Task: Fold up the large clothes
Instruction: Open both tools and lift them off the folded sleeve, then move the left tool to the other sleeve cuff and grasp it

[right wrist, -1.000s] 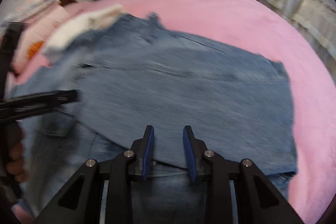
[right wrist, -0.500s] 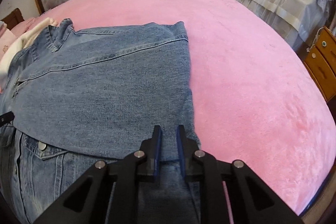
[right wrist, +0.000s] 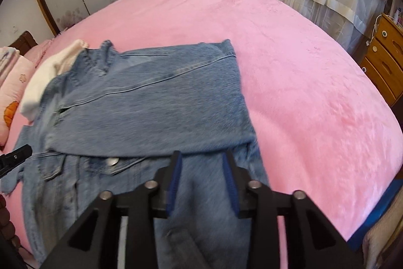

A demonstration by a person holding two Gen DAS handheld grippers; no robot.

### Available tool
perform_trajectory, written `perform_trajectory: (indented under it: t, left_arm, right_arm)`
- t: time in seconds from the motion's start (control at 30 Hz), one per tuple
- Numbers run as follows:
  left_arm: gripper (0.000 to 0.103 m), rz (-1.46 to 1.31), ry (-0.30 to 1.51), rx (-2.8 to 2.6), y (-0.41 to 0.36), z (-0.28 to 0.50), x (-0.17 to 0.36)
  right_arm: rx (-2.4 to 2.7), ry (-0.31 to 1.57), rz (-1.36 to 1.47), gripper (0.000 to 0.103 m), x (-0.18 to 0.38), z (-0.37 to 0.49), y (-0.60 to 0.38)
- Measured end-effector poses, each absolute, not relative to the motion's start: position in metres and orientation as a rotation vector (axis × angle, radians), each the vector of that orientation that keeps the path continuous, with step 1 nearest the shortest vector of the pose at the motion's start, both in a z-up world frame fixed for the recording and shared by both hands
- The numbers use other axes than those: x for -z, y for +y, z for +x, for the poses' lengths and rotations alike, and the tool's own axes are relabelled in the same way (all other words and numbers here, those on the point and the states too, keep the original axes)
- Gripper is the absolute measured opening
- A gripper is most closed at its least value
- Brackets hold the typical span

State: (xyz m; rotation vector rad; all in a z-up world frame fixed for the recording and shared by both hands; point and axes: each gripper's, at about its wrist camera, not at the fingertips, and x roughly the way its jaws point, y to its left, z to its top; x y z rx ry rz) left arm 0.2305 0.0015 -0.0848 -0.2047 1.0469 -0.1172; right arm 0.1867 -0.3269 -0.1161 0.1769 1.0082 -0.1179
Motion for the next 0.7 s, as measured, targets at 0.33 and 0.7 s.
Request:
perform_trajectory:
  t: [0.33, 0.7]
  left_arm:
    - [0.072, -0.170, 0.982, 0.164, 0.015, 0.170, 0.031]
    - [0.074, -0.179, 0.917, 0.147, 0.084, 0.120, -0.014]
  right_arm:
    - [0.033, 0.975, 0.134, 0.037, 0.079, 0.139, -0.270]
    - [-0.108, 0.926, 0.055, 0.037, 0.046, 0.107, -0.178]
